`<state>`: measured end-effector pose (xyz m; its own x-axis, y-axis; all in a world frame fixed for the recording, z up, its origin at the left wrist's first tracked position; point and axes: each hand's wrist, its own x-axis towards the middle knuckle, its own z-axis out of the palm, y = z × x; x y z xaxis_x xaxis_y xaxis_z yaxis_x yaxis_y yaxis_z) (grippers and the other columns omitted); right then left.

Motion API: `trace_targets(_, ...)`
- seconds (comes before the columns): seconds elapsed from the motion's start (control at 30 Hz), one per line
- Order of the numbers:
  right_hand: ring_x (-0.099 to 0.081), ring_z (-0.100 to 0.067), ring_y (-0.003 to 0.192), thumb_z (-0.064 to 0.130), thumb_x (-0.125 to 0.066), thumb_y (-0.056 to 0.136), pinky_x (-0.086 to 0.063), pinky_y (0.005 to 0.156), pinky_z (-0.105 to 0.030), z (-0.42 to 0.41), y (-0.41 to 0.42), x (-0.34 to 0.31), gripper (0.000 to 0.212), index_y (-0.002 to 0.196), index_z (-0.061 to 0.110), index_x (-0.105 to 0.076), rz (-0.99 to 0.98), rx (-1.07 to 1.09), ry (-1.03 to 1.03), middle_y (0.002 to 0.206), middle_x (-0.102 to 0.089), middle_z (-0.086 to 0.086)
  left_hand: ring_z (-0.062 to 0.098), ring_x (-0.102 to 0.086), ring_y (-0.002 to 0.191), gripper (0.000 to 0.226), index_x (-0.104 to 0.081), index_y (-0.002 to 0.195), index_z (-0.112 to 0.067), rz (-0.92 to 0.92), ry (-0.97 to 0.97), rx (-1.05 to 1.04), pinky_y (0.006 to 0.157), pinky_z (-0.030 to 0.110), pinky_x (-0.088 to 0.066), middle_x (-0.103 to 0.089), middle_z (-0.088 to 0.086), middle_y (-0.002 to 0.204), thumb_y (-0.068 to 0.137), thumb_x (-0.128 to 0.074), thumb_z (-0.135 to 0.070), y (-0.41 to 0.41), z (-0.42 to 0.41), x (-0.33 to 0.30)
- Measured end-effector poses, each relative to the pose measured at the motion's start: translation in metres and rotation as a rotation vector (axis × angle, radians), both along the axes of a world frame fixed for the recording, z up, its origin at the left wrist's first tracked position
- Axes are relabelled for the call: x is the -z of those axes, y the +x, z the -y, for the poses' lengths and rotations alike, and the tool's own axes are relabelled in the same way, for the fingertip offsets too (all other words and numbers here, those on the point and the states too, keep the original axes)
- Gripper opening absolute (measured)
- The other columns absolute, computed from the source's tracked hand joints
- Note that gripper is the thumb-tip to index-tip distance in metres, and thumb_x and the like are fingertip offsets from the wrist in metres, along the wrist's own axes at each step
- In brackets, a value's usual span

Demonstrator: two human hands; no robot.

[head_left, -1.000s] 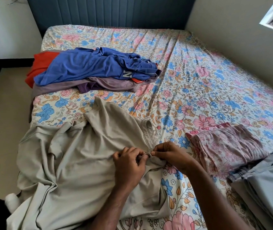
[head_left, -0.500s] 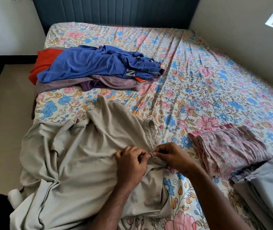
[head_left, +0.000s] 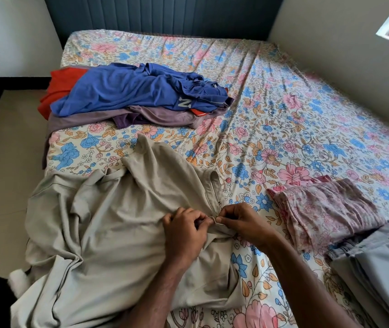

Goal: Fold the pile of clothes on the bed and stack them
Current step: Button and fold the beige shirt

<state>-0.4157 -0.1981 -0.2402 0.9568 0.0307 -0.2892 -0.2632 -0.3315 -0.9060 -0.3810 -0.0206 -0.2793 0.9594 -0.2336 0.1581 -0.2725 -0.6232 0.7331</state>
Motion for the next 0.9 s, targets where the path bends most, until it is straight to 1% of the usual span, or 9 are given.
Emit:
trace_targets(0.2, -0.051, -0.008, 0.063, 0.011, -0.067, 0.098, -0.04, 0.058, -0.02, -0.004, -0.002, -0.004, 0.017, 0.081, 0.009, -0.071, -0.013, 0.006, -0.007, 0.068, -0.061, 0.001, 0.006, -0.056, 0.095, 0.017, -0.069, 0.077, -0.03, 0.004, -0.011, 0.005, 0.088, 0.033, -0.024, -0.067, -0.018, 0.084, 0.086, -0.072, -0.044, 0.0, -0.001, -0.002)
trace_targets(0.27, -0.055, -0.012, 0.067, 0.012, -0.065, 0.099, -0.045, 0.062, -0.023, -0.006, -0.003, -0.006, 0.017, 0.084, 0.007, -0.073, -0.028, 0.016, 0.004, 0.072, -0.064, -0.003, 0.006, -0.056, 0.095, 0.017, -0.068, 0.079, -0.03, 0.013, -0.002, 0.008, 0.088, 0.033, -0.025, -0.067, -0.017, 0.084, 0.087, -0.069, -0.046, 0.0, -0.002, -0.002)
trace_targets(0.43, -0.071, -0.019, 0.077, 0.017, -0.056, 0.103, -0.058, 0.066, -0.024, -0.014, -0.012, -0.015, 0.034, 0.104, -0.016, -0.066, -0.05, 0.116, 0.302, 0.091, -0.071, -0.02, 0.009, -0.057, 0.089, 0.016, -0.06, 0.084, -0.033, 0.043, -0.039, 0.01, 0.085, 0.035, -0.028, -0.06, -0.019, 0.077, 0.089, -0.063, -0.048, -0.003, -0.004, -0.004)
trace_targets(0.53, -0.072, -0.032, 0.091, 0.011, -0.067, 0.096, -0.06, 0.074, -0.031, -0.014, -0.021, -0.015, 0.024, 0.11, -0.008, -0.068, 0.03, 0.024, 0.189, 0.105, -0.074, -0.02, 0.005, -0.058, 0.083, 0.019, -0.056, 0.089, -0.035, 0.019, -0.173, 0.026, 0.088, 0.038, -0.038, -0.06, -0.019, 0.077, 0.084, -0.074, -0.037, -0.005, -0.009, -0.005)
trace_targets(0.63, -0.072, -0.035, 0.095, 0.002, -0.069, 0.093, -0.06, 0.082, -0.038, -0.017, -0.029, -0.013, 0.015, 0.107, 0.001, -0.072, 0.076, 0.128, 0.111, 0.103, -0.075, -0.016, 0.011, -0.058, 0.081, 0.029, -0.053, 0.089, -0.035, 0.075, -0.266, 0.032, 0.076, 0.046, -0.051, -0.057, -0.016, 0.081, 0.077, -0.078, -0.027, -0.008, -0.018, -0.01)
trace_targets(0.7, -0.072, -0.033, 0.088, 0.0, -0.067, 0.093, -0.06, 0.08, -0.042, -0.028, -0.033, -0.015, 0.011, 0.103, 0.001, -0.073, 0.143, 0.302, 0.193, 0.097, -0.076, -0.017, 0.015, -0.056, 0.082, 0.021, -0.053, 0.084, -0.032, 0.193, -0.195, 0.039, 0.072, 0.045, -0.049, -0.054, -0.015, 0.082, 0.076, -0.072, -0.03, -0.018, -0.026, -0.018)
trace_targets(0.77, -0.07, -0.029, 0.08, -0.001, -0.066, 0.094, -0.057, 0.072, -0.038, -0.044, -0.033, -0.02, 0.012, 0.103, -0.001, -0.073, 0.201, 0.403, 0.311, 0.093, -0.075, -0.022, 0.017, -0.057, 0.086, 0.016, -0.055, 0.085, -0.032, 0.253, -0.089, 0.057, 0.075, 0.042, -0.043, -0.054, -0.016, 0.084, 0.074, -0.066, -0.036, -0.036, -0.031, -0.024)
trace_targets(0.83, -0.07, -0.025, 0.079, -0.001, -0.064, 0.095, -0.057, 0.069, -0.033, -0.063, -0.031, -0.026, 0.015, 0.108, 0.0, -0.073, 0.229, 0.396, 0.345, 0.093, -0.076, -0.021, 0.016, -0.057, 0.092, 0.028, -0.056, 0.095, -0.031, 0.227, 0.0, 0.069, 0.079, 0.042, -0.04, -0.057, -0.017, 0.091, 0.072, -0.065, -0.045, -0.052, -0.03, -0.027)
trace_targets(0.9, -0.073, -0.02, 0.088, -0.003, -0.062, 0.096, -0.059, 0.074, -0.029, -0.078, -0.028, -0.033, 0.024, 0.117, 0.006, -0.072, 0.245, 0.33, 0.287, 0.099, -0.078, -0.013, 0.017, -0.058, 0.095, 0.04, -0.055, 0.102, -0.03, 0.123, -0.041, 0.003, 0.083, 0.043, -0.04, -0.059, -0.014, 0.094, 0.073, -0.06, -0.056, -0.055, -0.03, -0.028)
